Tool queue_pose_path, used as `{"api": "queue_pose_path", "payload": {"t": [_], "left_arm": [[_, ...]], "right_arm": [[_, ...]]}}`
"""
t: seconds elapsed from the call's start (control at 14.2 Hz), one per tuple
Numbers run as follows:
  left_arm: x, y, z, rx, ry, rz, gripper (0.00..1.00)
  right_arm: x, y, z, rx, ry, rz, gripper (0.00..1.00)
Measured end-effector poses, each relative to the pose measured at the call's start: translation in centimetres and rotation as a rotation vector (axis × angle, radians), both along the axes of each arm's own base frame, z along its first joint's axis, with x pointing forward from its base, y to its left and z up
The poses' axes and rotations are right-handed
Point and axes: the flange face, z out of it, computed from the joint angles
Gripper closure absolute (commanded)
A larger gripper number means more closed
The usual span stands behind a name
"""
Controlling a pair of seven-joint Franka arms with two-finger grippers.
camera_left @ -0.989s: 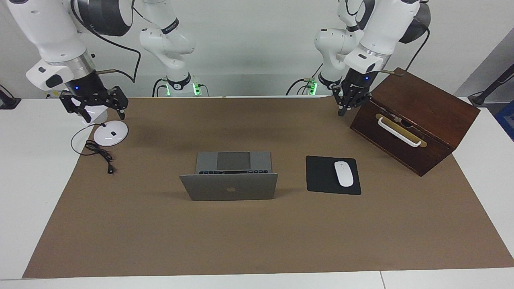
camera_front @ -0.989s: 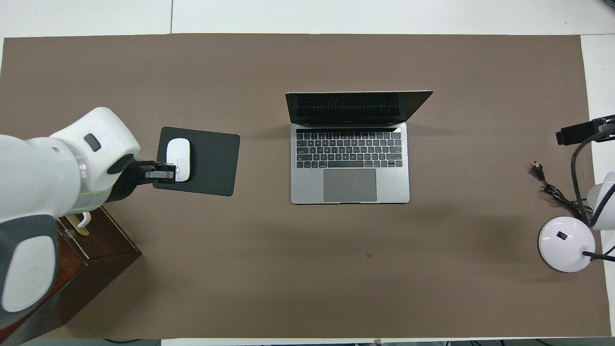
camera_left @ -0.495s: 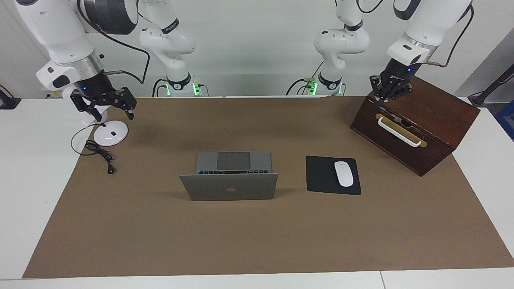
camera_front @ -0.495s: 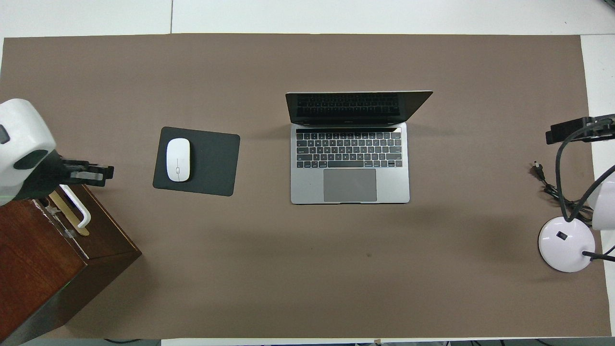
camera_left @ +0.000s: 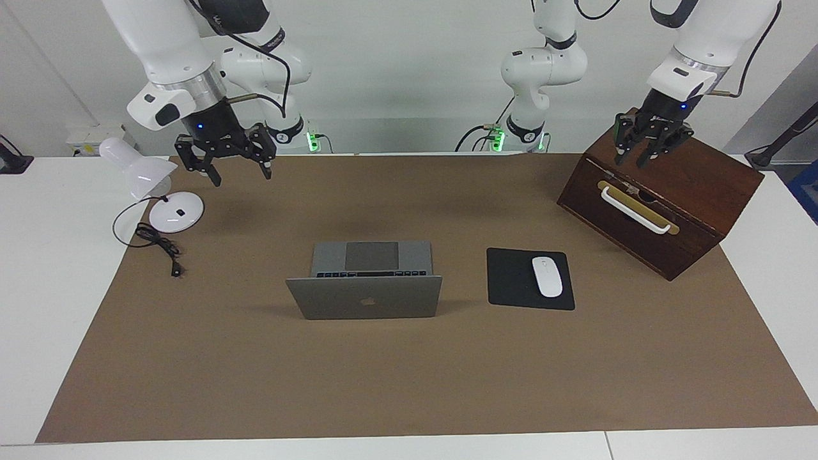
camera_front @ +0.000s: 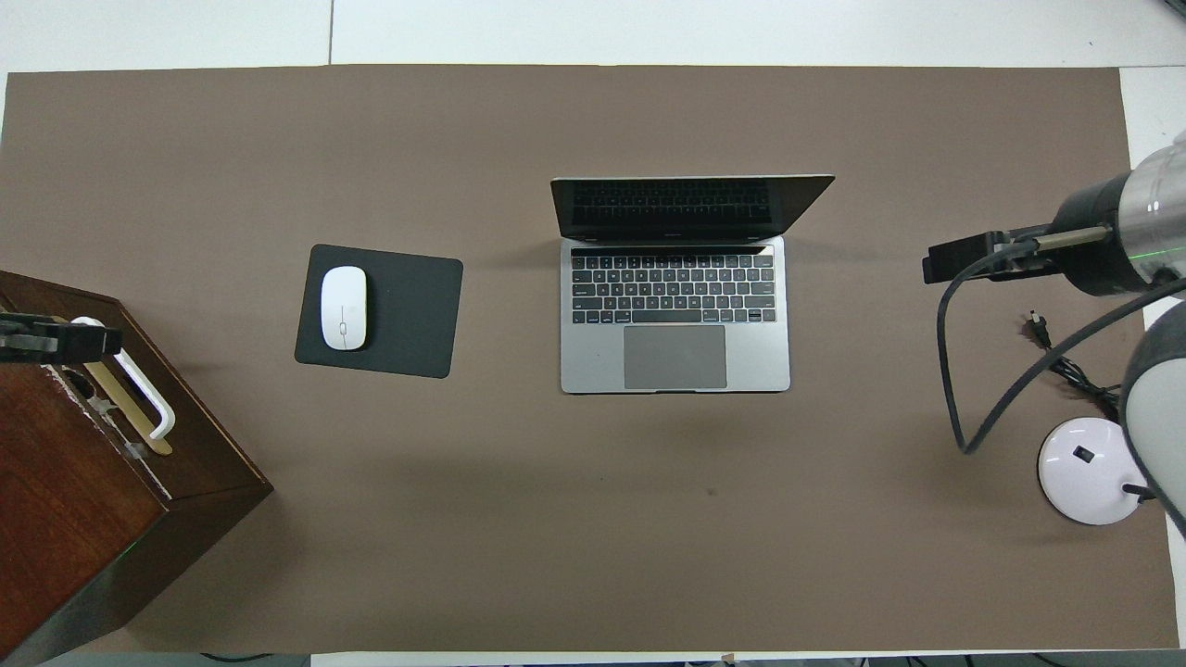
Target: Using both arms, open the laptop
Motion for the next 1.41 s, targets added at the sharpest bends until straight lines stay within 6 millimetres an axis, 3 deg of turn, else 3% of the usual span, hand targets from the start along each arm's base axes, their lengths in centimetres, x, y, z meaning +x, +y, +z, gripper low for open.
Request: {"api": "queue_pose_path", "payload": {"t": [0.35,0.78,1.06,1.41], "left_arm": [[-0.1,2.6,0.1,-0.005,0.0,0.046,0.0],[0.1,1.5,1.8,0.0,-0.027,0.132,0.0],[1.4,1.8,3.3,0.001,0.005,0.145,0.0],[2.9,1.8,1.7,0.006,0.097,0.142,0.0]], "right_arm": [[0.2,-2.1,-0.2,-0.023,0.005,-0.017,0.0],[0.2,-2.9,-0.2,-0.056,0.0,0.017,0.0],[0.3,-4.8,-0.2,-0.057,-0.001,-0.001,0.0],[0.3,-5.9,-0.2,-0.06,0.0,0.015,0.0]]}}
